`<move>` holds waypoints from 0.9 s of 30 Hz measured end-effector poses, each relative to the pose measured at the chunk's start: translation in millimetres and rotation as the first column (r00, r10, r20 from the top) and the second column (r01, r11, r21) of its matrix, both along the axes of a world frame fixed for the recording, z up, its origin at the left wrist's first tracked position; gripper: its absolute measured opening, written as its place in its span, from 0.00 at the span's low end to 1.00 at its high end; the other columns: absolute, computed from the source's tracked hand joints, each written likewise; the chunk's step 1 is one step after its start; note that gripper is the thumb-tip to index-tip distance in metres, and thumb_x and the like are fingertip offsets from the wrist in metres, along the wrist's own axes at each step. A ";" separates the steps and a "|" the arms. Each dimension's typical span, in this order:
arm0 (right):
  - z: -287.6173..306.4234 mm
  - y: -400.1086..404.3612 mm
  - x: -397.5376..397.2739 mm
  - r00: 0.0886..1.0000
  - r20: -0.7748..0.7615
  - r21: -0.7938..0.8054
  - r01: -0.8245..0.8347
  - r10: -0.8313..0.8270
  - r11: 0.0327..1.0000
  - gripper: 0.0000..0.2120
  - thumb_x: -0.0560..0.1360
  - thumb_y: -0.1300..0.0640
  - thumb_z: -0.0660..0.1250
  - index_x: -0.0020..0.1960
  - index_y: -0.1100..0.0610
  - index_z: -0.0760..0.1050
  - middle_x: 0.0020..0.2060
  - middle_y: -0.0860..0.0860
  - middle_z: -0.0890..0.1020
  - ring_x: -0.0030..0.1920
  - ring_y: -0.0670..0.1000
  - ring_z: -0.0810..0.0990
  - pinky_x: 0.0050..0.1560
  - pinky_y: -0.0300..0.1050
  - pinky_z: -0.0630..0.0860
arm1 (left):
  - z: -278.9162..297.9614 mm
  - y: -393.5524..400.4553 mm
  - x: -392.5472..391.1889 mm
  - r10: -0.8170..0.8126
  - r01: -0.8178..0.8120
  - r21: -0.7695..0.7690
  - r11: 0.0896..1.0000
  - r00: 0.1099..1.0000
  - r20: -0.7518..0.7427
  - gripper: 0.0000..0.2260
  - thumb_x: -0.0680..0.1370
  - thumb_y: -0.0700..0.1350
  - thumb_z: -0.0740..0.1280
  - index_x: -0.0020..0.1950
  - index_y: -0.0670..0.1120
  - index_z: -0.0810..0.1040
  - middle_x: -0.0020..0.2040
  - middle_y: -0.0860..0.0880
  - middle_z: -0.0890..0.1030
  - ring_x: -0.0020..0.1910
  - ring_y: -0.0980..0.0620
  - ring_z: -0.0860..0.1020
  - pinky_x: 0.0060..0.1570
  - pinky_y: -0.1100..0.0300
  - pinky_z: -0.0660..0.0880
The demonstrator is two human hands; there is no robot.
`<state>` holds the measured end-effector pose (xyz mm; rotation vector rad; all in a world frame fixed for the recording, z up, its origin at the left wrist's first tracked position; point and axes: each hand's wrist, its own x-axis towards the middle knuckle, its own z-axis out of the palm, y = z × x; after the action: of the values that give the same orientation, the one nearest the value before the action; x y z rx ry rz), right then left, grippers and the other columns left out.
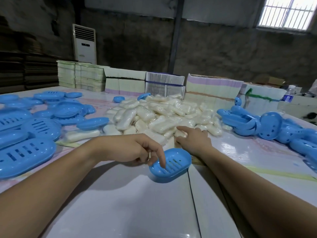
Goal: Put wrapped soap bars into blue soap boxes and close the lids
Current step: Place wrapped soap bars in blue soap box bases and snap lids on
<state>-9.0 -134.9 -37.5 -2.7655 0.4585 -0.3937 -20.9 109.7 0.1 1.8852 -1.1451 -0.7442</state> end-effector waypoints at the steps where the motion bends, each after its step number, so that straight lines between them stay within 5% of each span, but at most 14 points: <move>1: 0.1 -1.8 0.3 1.000 0.029 0.038 -0.013 0.012 0.999 0.23 0.75 0.42 0.61 0.70 0.36 0.69 0.64 0.55 0.76 0.68 0.61 0.66 0.65 0.53 0.67 | -0.5 -1.0 -0.7 -0.011 0.010 0.016 1.000 1.000 0.014 0.23 0.64 0.34 0.55 0.44 0.51 0.85 0.37 0.50 0.75 0.29 0.53 0.66 0.27 0.65 0.64; 5: 1.6 -6.6 -3.8 0.970 0.241 0.288 -0.110 0.039 0.951 0.11 0.72 0.47 0.65 0.52 0.43 0.82 0.46 0.49 0.84 0.54 0.57 0.80 0.51 0.46 0.76 | -1.9 -4.3 -1.0 0.011 -0.017 0.032 0.999 0.985 0.175 0.22 0.65 0.36 0.56 0.42 0.56 0.85 0.40 0.52 0.77 0.40 0.48 0.71 0.42 0.58 0.68; 8: 3.0 -5.0 -6.6 0.937 0.347 0.198 -0.099 0.024 0.975 0.06 0.71 0.44 0.70 0.37 0.44 0.78 0.41 0.45 0.80 0.43 0.49 0.80 0.37 0.41 0.70 | -0.7 -4.7 -1.5 0.017 -0.018 0.006 1.000 0.984 0.177 0.22 0.65 0.36 0.56 0.39 0.57 0.85 0.38 0.54 0.79 0.39 0.49 0.70 0.39 0.58 0.65; 13: 4.7 -8.4 -12.5 0.921 0.387 0.164 -0.109 0.038 0.980 0.08 0.73 0.57 0.69 0.45 0.43 0.76 0.48 0.48 0.72 0.41 0.53 0.81 0.43 0.51 0.80 | 2.6 0.3 -1.7 0.021 -0.017 -0.038 0.999 0.996 0.086 0.19 0.64 0.34 0.56 0.38 0.49 0.84 0.35 0.53 0.80 0.28 0.59 0.71 0.30 0.68 0.66; 16: 20.8 -14.6 -22.6 0.872 0.489 0.328 -0.155 -0.027 0.932 0.14 0.73 0.61 0.69 0.49 0.43 0.76 0.51 0.48 0.76 0.35 0.42 0.78 0.30 0.32 0.74 | 3.3 1.2 -2.7 -0.019 0.020 -0.013 1.000 0.997 0.069 0.19 0.65 0.33 0.55 0.38 0.48 0.84 0.35 0.53 0.80 0.28 0.61 0.71 0.30 0.70 0.66; 19: 51.0 -17.3 -35.3 0.862 0.504 0.531 -0.266 -0.048 0.804 0.16 0.71 0.63 0.72 0.50 0.44 0.77 0.51 0.52 0.79 0.45 0.47 0.78 0.37 0.37 0.73 | 1.0 -0.2 -0.3 0.018 -0.016 -0.024 1.000 0.996 0.090 0.19 0.64 0.35 0.56 0.37 0.51 0.84 0.37 0.50 0.81 0.32 0.59 0.73 0.32 0.69 0.67; 23: 68.8 -9.3 -58.6 0.890 0.455 0.653 -0.361 0.035 0.665 0.13 0.70 0.62 0.75 0.50 0.48 0.80 0.46 0.56 0.80 0.41 0.52 0.79 0.42 0.49 0.78 | -4.2 -3.1 3.2 0.090 -0.085 -0.056 0.995 0.990 0.108 0.20 0.63 0.36 0.56 0.35 0.54 0.84 0.35 0.51 0.80 0.35 0.54 0.73 0.35 0.64 0.67; 27: 43.8 0.0 -71.5 0.908 0.413 0.848 -0.409 0.062 0.338 0.13 0.70 0.67 0.74 0.52 0.55 0.81 0.42 0.55 0.82 0.33 0.49 0.75 0.32 0.41 0.73 | -5.7 -4.5 3.5 0.103 -0.095 -0.062 0.993 0.984 0.144 0.20 0.63 0.36 0.56 0.35 0.54 0.84 0.34 0.51 0.80 0.37 0.53 0.75 0.39 0.62 0.69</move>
<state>-80.5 -135.0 6.3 -1.5352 0.0875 -0.3315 -17.4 105.2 -5.6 1.9610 -1.1403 -0.5204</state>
